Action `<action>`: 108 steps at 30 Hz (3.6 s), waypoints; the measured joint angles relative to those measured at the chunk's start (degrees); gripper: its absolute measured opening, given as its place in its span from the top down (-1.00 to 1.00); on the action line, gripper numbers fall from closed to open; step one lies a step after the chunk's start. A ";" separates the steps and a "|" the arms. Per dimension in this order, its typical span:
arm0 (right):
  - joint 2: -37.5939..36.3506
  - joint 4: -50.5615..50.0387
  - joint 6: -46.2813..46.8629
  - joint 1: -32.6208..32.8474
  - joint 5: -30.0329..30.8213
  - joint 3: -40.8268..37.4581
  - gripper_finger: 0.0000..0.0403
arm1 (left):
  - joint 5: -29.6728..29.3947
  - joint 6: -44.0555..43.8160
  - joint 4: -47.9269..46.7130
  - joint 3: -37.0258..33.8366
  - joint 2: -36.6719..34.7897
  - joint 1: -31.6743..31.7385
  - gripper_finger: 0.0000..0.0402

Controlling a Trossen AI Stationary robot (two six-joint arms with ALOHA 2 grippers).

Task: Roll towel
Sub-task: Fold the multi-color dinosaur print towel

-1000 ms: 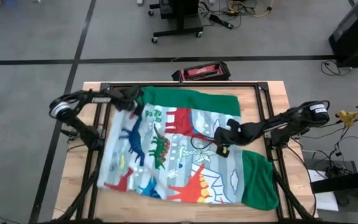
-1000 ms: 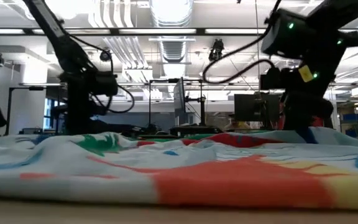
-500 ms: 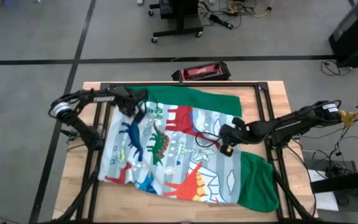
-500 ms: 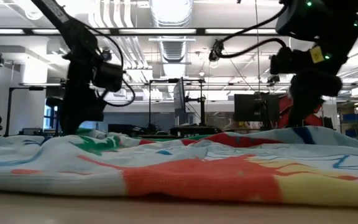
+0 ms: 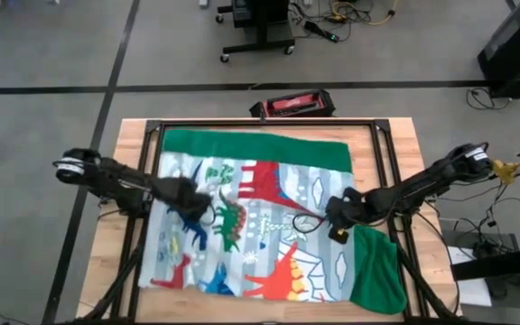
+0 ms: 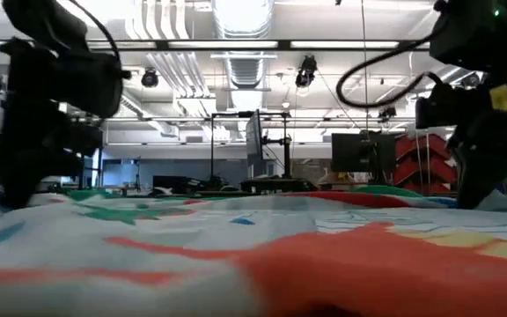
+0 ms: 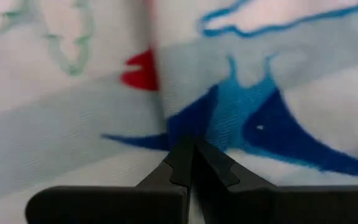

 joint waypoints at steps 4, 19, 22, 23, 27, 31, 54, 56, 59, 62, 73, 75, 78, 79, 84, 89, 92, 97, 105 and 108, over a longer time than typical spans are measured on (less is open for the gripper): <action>-1.97 -5.07 -1.28 -2.59 3.05 2.92 1.00 | 0.07 -0.12 -3.57 3.56 -1.19 -2.80 0.93; 2.77 5.25 -24.68 -34.82 -8.14 2.97 1.00 | -20.79 11.73 11.90 -4.76 0.29 11.75 0.93; 6.27 10.00 -28.59 -39.78 -11.00 2.99 1.00 | -26.32 12.80 11.78 -4.95 0.79 14.56 0.93; 7.11 11.12 -29.75 -41.49 -10.96 3.30 1.00 | -28.16 13.12 11.12 -4.77 0.66 15.39 0.93; 9.12 12.43 -33.08 -47.89 -5.61 5.07 1.00 | -31.90 19.96 12.46 -2.86 0.23 19.96 0.93; 6.13 12.49 -36.47 -49.77 -3.48 6.82 1.00 | -36.52 26.95 11.16 -1.54 0.34 25.18 0.93; -8.17 -5.37 12.09 16.24 -3.74 5.05 1.00 | -21.34 36.98 58.94 7.08 3.50 -3.99 0.93; -4.50 -4.79 16.58 20.42 -3.56 4.96 1.00 | -21.20 33.39 54.45 6.94 5.58 -6.26 0.93; -0.59 -3.89 21.49 25.88 -4.93 5.44 1.00 | -20.92 25.37 47.77 6.54 8.65 -9.19 0.93; 2.57 -2.85 24.73 29.45 -6.96 6.35 1.00 | -19.85 17.10 44.17 5.32 10.71 -12.07 0.93; 9.71 -4.20 26.20 33.68 -8.86 10.07 1.00 | -19.62 9.33 46.89 5.90 13.09 -19.78 0.93; 9.66 -8.42 23.71 33.84 -7.53 13.80 1.00 | -19.06 9.35 43.41 6.42 12.10 -19.92 0.93; 8.58 -18.74 23.64 35.56 -3.02 20.23 1.00 | -20.41 9.21 36.76 7.18 10.26 -19.77 0.93; 8.52 -22.93 24.89 36.33 -1.74 22.00 1.00 | -22.02 9.11 34.47 7.19 9.54 -19.76 0.93; 7.58 -40.51 38.16 38.84 -4.21 25.61 0.98 | -30.49 4.92 26.12 6.84 7.71 -19.59 0.93; 6.54 -44.70 43.00 37.31 -14.99 23.15 0.72 | -32.38 3.55 28.07 6.13 7.79 -19.23 0.93; 6.59 -44.39 44.02 35.33 -19.05 21.79 0.48 | -33.21 3.71 31.28 6.07 8.18 -19.22 0.93; 6.57 -44.47 46.85 32.64 -23.36 20.39 0.11 | -33.69 4.00 34.78 5.98 8.16 -19.33 0.93; 6.58 -44.45 58.35 33.17 -27.50 19.94 -0.30 | -33.70 4.01 38.52 5.83 9.33 -19.39 0.93; 6.57 -43.97 63.00 33.72 -27.93 19.89 -0.37 | -33.70 4.04 40.58 5.83 10.54 -19.44 0.93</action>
